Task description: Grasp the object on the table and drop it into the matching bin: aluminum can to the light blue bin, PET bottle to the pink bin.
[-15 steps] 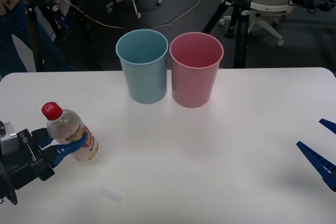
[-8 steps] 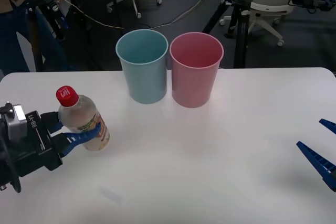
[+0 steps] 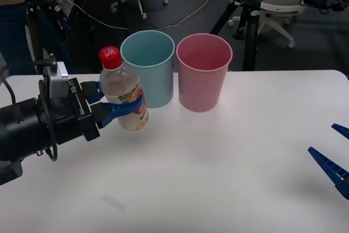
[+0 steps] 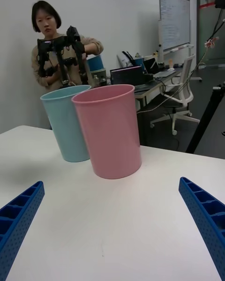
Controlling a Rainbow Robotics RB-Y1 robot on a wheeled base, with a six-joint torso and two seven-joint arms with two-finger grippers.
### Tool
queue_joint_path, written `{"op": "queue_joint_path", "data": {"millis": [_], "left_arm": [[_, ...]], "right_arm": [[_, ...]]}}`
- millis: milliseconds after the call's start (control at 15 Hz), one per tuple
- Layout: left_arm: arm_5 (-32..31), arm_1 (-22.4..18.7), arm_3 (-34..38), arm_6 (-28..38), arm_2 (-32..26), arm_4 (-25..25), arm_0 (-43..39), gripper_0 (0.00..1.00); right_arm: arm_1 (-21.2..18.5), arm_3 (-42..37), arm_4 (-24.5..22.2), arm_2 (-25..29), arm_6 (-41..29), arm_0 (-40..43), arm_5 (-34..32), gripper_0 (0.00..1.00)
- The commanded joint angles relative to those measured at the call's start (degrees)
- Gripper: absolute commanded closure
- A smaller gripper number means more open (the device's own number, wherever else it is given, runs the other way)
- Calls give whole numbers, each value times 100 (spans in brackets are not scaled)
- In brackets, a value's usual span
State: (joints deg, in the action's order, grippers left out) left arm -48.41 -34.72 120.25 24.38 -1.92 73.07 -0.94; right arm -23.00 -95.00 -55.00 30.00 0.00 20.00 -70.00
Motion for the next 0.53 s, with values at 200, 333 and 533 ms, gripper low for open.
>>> {"op": "queue_joint_path", "data": {"millis": [200, 333, 533], "left_arm": [[315, -52, -221, 269, 553, 340, 1096, 99], [324, -79, -371, 717, 720, 559, 1518, 99], [377, -17, -678, 1368, 896, 902, 2133, 98]], "right_arm": [[0, 0, 0, 0, 0, 0, 0, 0], [0, 0, 0, 0, 0, 0, 0, 0], [0, 0, 0, 0, 0, 0, 0, 0]]}}
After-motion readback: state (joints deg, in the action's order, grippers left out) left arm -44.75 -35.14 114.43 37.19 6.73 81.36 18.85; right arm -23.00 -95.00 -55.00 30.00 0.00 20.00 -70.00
